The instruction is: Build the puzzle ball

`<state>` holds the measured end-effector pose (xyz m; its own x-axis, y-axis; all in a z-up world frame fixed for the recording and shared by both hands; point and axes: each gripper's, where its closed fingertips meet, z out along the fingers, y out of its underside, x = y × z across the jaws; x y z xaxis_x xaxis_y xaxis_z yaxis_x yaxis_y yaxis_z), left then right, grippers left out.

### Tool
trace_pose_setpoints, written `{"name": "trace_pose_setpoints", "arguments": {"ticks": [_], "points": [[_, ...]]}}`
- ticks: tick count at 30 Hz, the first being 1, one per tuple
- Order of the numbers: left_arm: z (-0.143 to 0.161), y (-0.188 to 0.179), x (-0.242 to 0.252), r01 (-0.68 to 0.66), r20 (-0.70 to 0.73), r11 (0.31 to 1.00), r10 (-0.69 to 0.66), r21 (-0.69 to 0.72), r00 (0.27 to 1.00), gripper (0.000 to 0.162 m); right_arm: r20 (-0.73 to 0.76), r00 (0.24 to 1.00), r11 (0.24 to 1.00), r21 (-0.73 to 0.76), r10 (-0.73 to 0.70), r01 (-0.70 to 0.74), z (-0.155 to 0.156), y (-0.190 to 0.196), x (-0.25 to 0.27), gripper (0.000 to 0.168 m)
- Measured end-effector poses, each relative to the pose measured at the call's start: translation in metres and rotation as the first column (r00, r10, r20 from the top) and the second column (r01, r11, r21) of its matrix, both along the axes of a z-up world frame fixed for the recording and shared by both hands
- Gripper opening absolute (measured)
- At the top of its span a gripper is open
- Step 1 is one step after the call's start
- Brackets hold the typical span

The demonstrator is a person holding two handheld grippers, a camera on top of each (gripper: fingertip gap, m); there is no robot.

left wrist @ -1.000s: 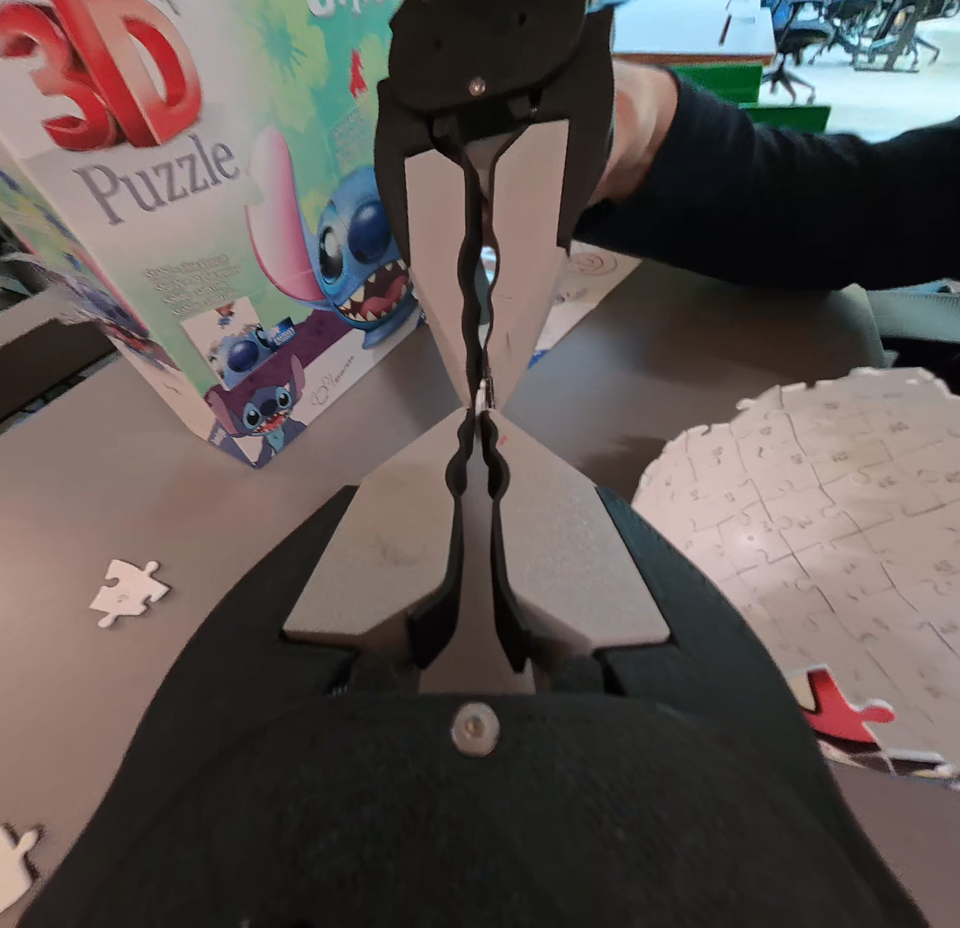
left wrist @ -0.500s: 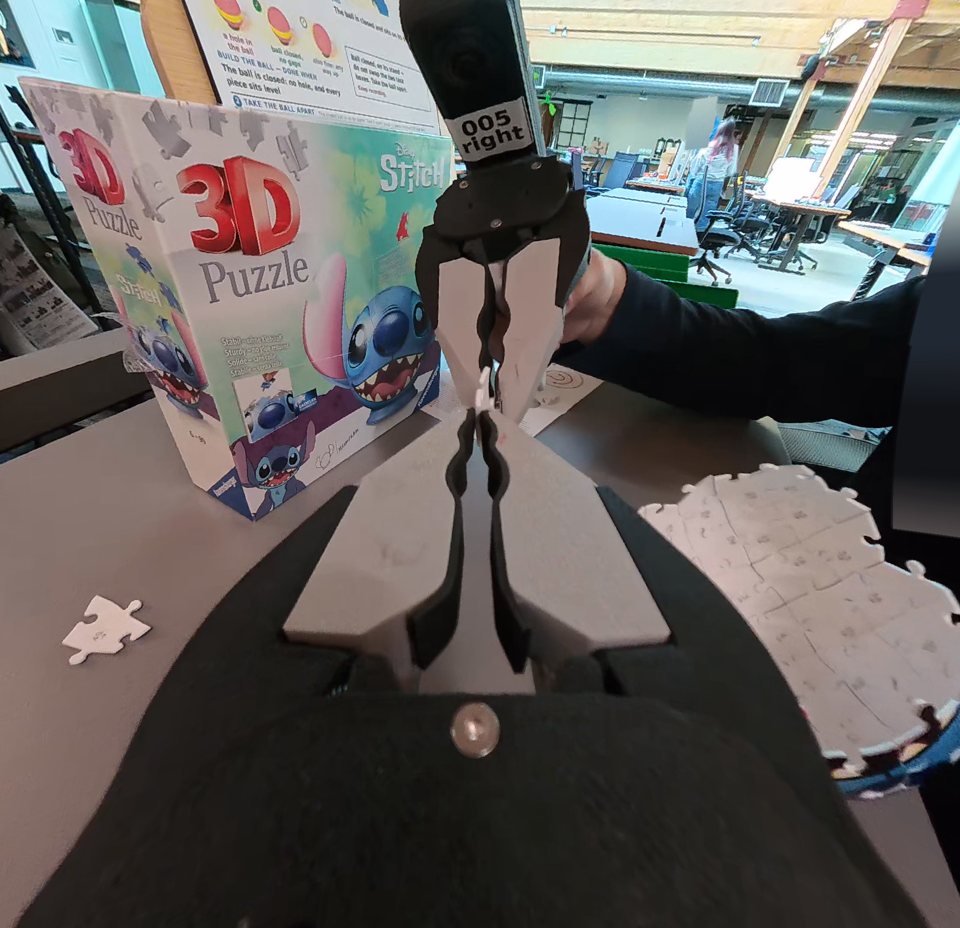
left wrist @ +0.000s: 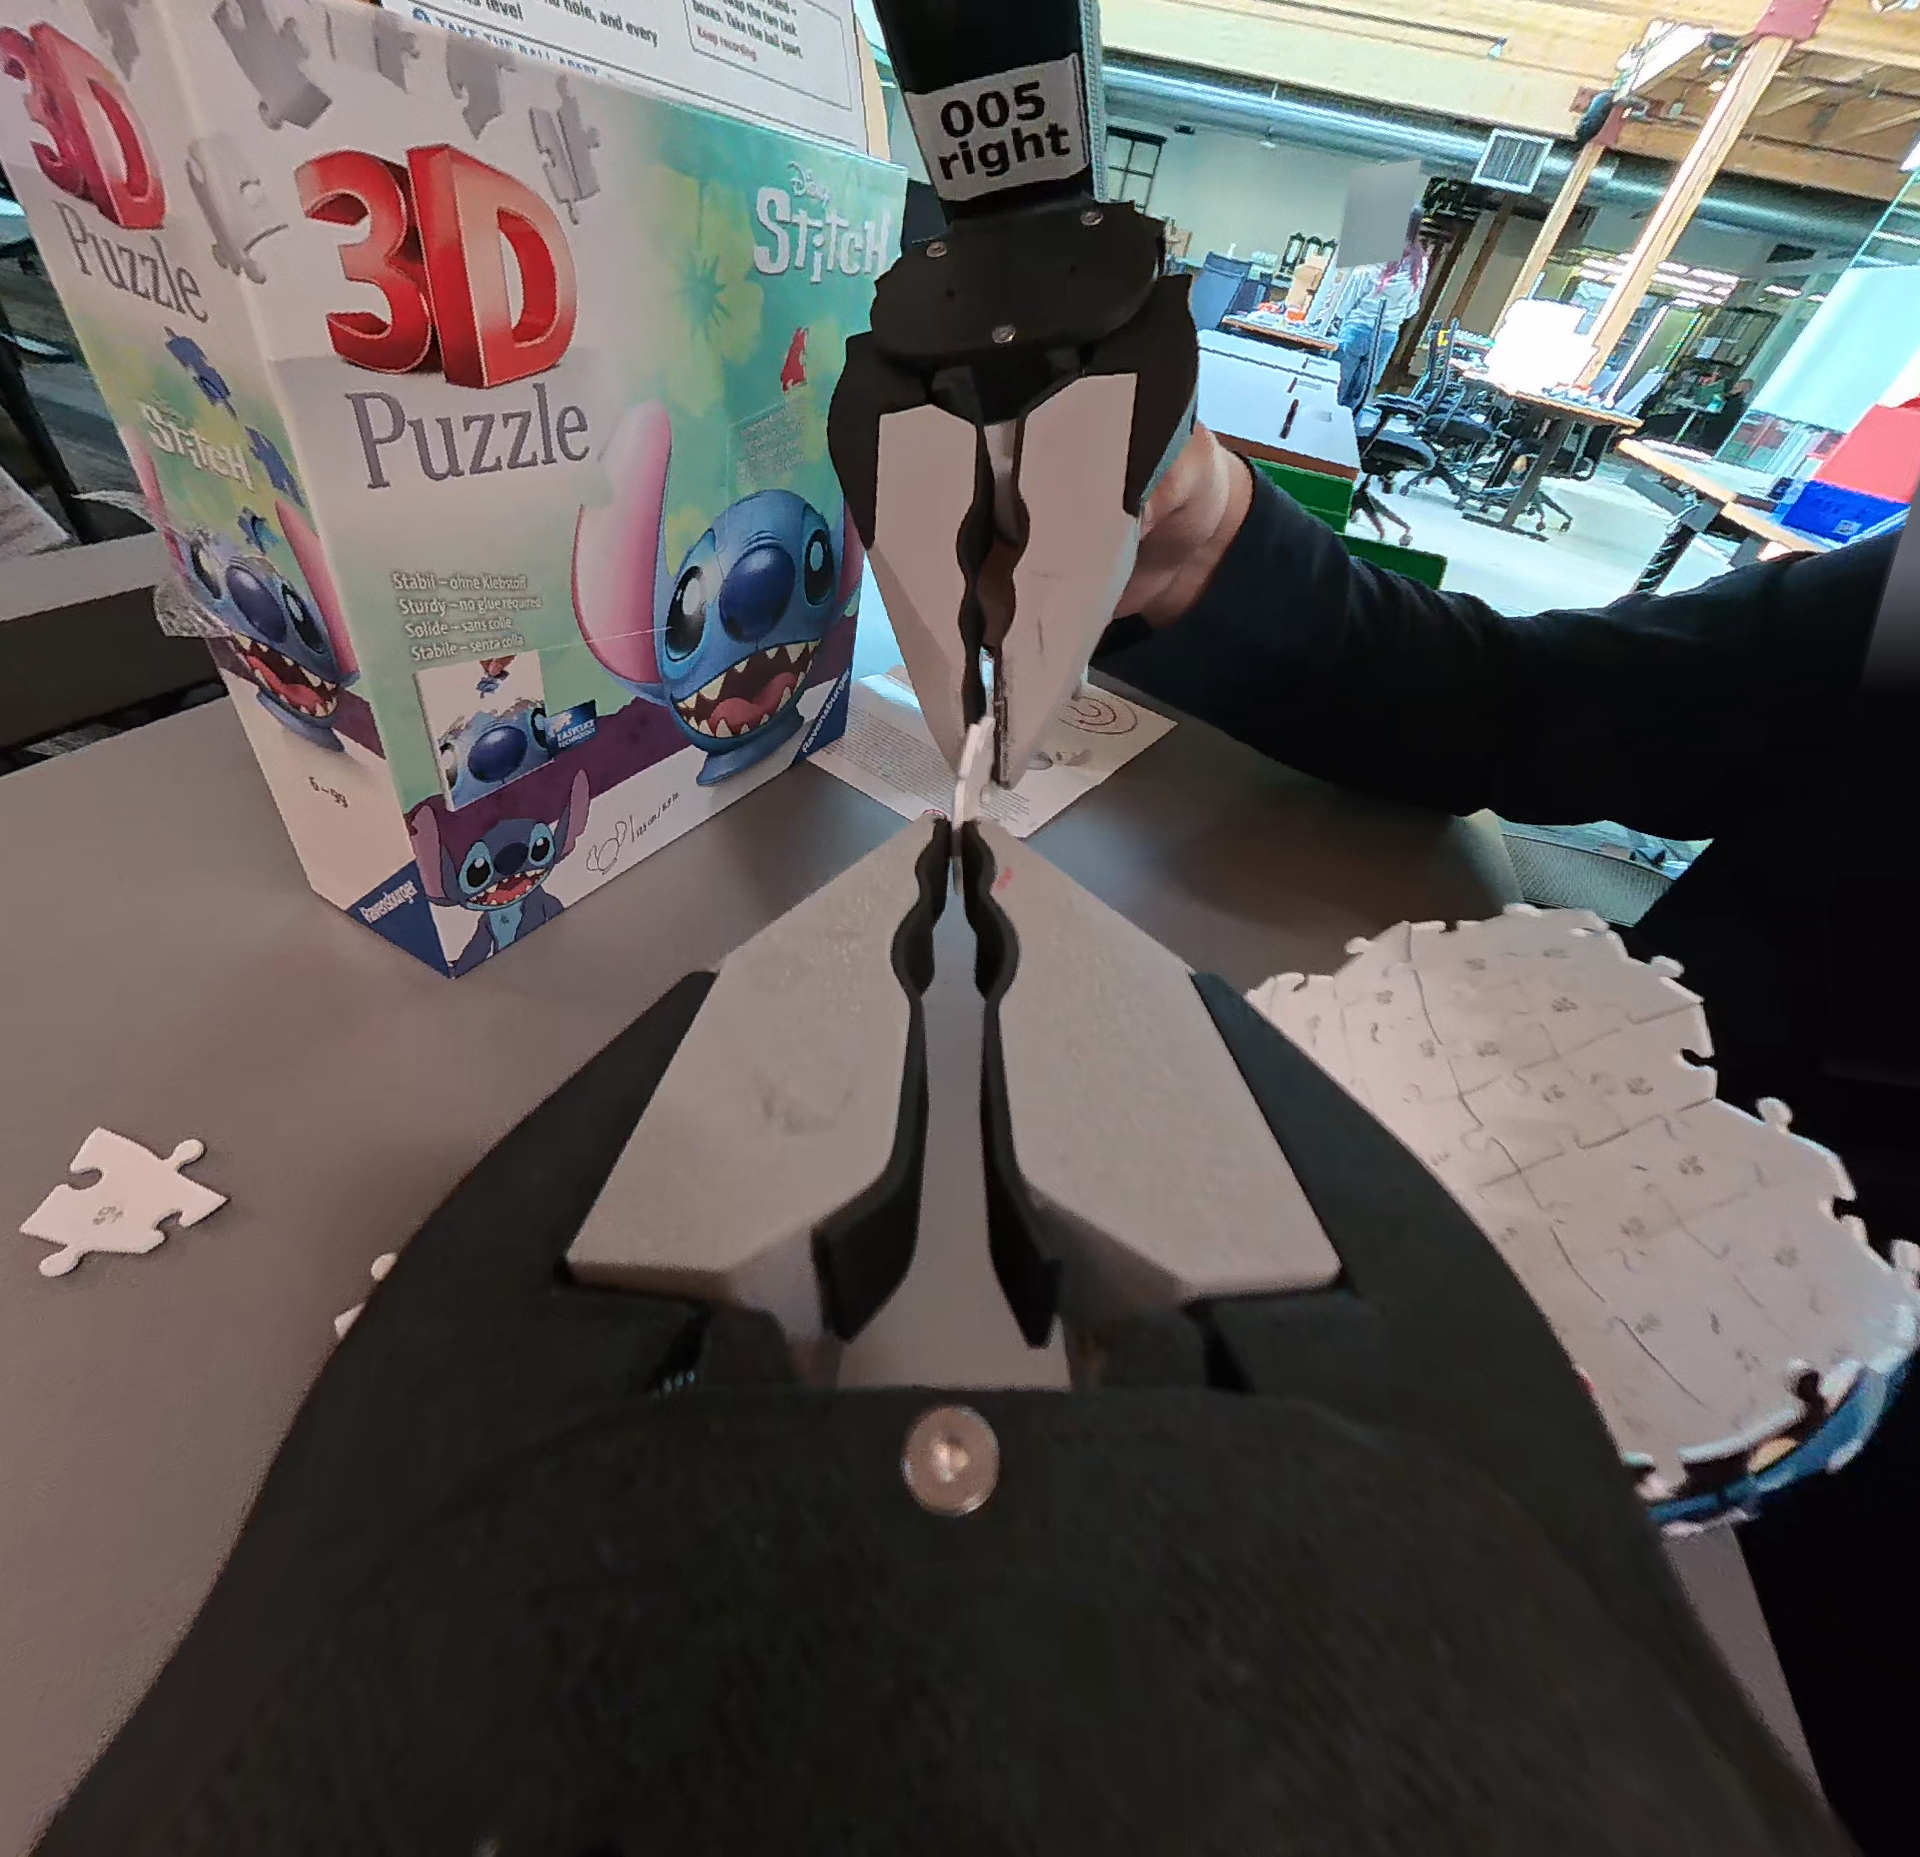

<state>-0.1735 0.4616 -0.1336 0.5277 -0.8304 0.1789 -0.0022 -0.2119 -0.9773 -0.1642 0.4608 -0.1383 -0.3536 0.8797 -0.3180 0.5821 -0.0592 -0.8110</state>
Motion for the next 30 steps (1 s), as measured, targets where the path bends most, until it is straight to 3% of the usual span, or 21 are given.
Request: {"name": "trace_pose_setpoints", "arguments": {"ticks": [12,30], "points": [[0.004,0.006,-0.012,-0.031,0.071,0.998,0.035,-0.052,0.997,0.0,-0.077,0.995,0.997,-0.052,-0.068,0.064,0.024,0.016,0.004,0.002],[-0.005,-0.007,0.0,0.063,0.036,0.99,-0.058,-0.126,0.998,0.0,-0.018,1.0,0.992,-0.123,0.012,-0.014,-0.001,-0.009,-0.009,0.003]]}}
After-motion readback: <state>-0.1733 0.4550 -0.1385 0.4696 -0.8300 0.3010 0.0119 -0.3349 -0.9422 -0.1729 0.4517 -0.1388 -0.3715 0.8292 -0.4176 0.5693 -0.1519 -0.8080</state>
